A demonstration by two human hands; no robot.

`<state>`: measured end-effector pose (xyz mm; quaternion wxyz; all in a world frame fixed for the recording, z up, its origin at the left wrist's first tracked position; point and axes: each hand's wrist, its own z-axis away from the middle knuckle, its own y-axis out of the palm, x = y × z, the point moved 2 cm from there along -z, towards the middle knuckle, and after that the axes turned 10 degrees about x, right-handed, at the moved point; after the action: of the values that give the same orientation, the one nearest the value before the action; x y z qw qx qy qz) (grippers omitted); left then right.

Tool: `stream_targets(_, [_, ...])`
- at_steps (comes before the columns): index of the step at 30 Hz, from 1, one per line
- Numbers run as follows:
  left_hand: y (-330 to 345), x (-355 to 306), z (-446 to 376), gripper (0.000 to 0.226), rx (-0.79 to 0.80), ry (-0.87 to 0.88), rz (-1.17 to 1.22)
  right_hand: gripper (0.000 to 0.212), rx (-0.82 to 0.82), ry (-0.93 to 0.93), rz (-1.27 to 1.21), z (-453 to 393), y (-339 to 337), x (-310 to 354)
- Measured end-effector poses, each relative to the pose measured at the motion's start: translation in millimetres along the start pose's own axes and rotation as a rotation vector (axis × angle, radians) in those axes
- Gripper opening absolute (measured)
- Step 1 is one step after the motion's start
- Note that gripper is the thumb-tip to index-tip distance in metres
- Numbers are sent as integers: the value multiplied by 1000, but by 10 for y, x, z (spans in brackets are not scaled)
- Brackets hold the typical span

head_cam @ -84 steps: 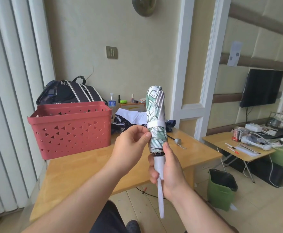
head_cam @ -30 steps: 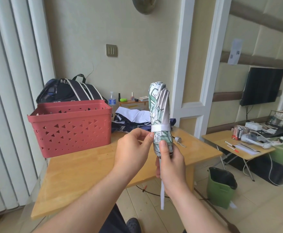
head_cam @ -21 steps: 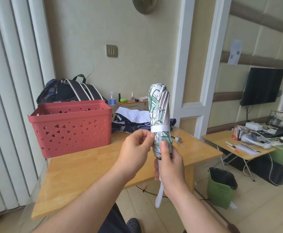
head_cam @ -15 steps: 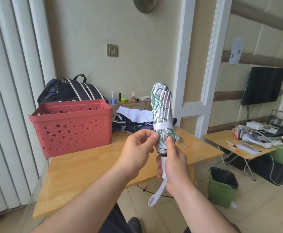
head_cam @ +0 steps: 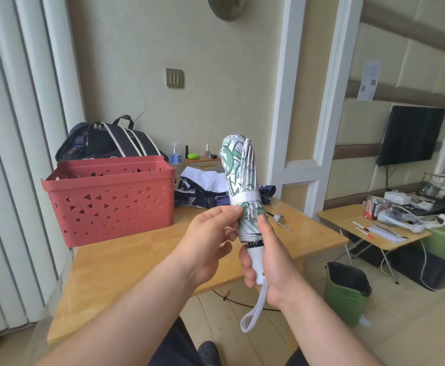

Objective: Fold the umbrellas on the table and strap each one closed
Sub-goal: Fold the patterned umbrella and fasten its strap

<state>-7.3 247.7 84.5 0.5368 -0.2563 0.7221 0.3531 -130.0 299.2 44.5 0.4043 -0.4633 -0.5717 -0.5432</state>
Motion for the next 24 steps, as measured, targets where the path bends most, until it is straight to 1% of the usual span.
stream_targets(3, [-32, 30, 8, 11, 17, -46, 128, 64, 54, 33, -50, -3, 2, -35])
stream_targets(6, [-61, 50, 34, 3, 51, -8, 178, 65, 93, 61, -105, -11, 35, -61])
stream_targets(7, [-70, 52, 52, 6, 50, 20, 158, 66, 101, 66, -108, -10, 43, -66])
stream_targets(9, [-109, 29, 86, 4, 8, 107, 42, 71, 117, 79, -108, -3, 52, -71])
stream_targets(11, [-172, -13, 104, 11, -59, 204, -102, 71, 149, 105, -163, 11, 48, -63])
stream_targets(13, [-245, -53, 100, 17, -129, 245, -201, 70, 202, 126, -271, 25, 30, -37])
stream_targets(15, [-296, -97, 99, 17, -184, 247, -316, 69, 255, 142, -364, 26, 12, -15])
stream_targets(19, [-252, -178, 110, 12, -168, 312, -479, 70, 340, 161, -455, 27, 16, -20])
stream_targets(24, [-132, -235, 130, 27, -208, 459, -829, 69, 355, 177, -482, 38, 51, -31])
